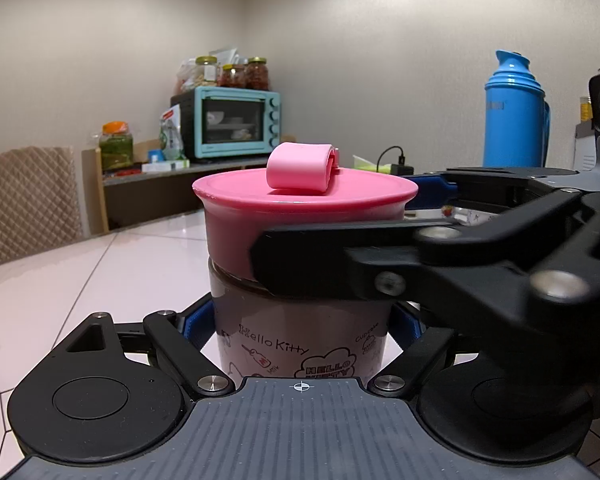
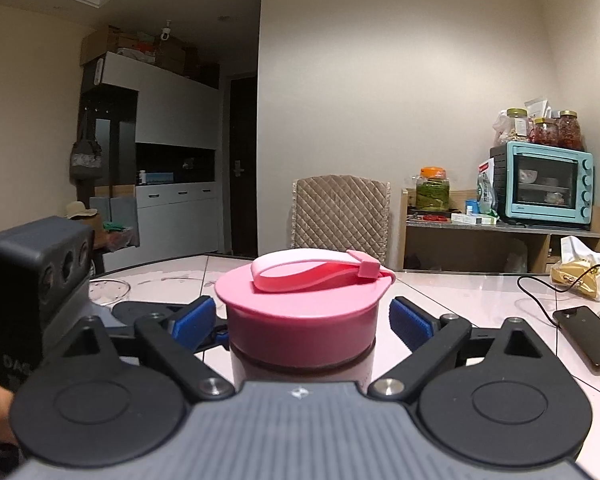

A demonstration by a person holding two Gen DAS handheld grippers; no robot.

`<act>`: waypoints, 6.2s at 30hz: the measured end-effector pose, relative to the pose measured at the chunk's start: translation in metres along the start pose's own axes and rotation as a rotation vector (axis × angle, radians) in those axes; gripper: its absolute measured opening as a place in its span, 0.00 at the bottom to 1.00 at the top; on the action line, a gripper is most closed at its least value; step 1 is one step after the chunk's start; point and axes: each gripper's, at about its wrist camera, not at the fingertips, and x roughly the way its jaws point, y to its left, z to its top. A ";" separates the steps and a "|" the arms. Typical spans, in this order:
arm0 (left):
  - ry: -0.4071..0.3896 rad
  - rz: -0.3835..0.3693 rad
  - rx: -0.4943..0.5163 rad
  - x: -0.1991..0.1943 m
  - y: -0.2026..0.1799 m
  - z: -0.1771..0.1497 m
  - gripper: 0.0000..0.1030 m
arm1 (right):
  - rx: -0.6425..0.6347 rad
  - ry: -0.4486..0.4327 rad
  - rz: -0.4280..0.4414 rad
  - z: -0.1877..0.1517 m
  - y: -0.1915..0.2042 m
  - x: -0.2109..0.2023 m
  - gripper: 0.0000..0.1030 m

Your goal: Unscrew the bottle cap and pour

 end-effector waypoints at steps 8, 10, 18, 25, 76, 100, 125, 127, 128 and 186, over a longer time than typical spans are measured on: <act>0.000 0.000 0.000 0.000 -0.001 0.000 0.87 | 0.028 0.016 -0.022 -0.002 0.003 0.007 0.85; 0.000 -0.001 -0.001 0.000 -0.001 0.000 0.87 | 0.027 0.015 -0.026 -0.002 0.003 0.007 0.83; 0.000 -0.001 -0.001 0.000 0.000 0.000 0.87 | 0.017 0.013 0.010 -0.001 -0.001 0.007 0.83; 0.000 -0.001 -0.001 0.000 0.002 0.000 0.87 | -0.021 0.005 0.140 0.000 -0.018 0.008 0.83; 0.000 -0.002 -0.003 -0.001 0.002 -0.001 0.87 | -0.031 0.017 0.027 0.009 -0.002 0.000 0.96; 0.001 -0.002 -0.002 -0.001 0.002 0.000 0.87 | 0.005 0.007 0.007 0.003 0.002 0.008 0.83; 0.001 -0.002 -0.002 -0.001 0.003 0.000 0.87 | -0.093 0.012 0.544 0.013 -0.077 0.027 0.83; 0.001 -0.002 -0.002 -0.001 0.003 0.000 0.87 | -0.097 0.008 0.554 0.013 -0.078 0.027 0.83; 0.001 -0.002 -0.002 -0.001 0.003 0.000 0.87 | -0.096 0.006 0.556 0.014 -0.077 0.027 0.83; 0.001 -0.003 -0.004 -0.001 -0.001 0.000 0.87 | -0.026 0.001 0.009 -0.002 0.004 0.004 0.83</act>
